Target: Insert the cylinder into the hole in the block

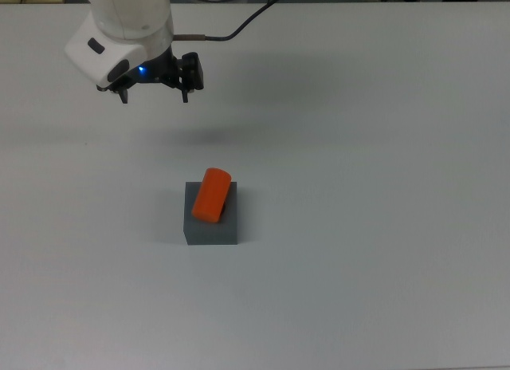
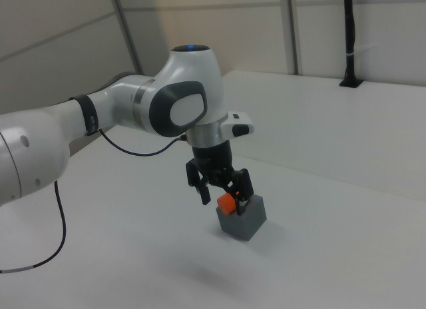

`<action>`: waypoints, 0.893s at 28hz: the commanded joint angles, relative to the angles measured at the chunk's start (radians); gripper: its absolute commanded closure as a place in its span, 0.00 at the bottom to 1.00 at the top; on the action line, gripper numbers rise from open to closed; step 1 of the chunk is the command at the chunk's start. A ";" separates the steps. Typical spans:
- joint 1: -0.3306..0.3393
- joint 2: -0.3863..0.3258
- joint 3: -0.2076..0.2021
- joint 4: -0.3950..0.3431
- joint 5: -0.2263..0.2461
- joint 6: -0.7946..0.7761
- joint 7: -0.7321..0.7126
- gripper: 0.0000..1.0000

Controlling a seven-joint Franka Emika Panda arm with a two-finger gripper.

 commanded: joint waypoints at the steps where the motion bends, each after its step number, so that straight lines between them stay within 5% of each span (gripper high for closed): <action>1: 0.003 -0.006 -0.005 0.007 0.002 -0.012 -0.012 0.00; 25: 0.012 -0.002 0.000 0.007 0.006 -0.005 -0.012 0.00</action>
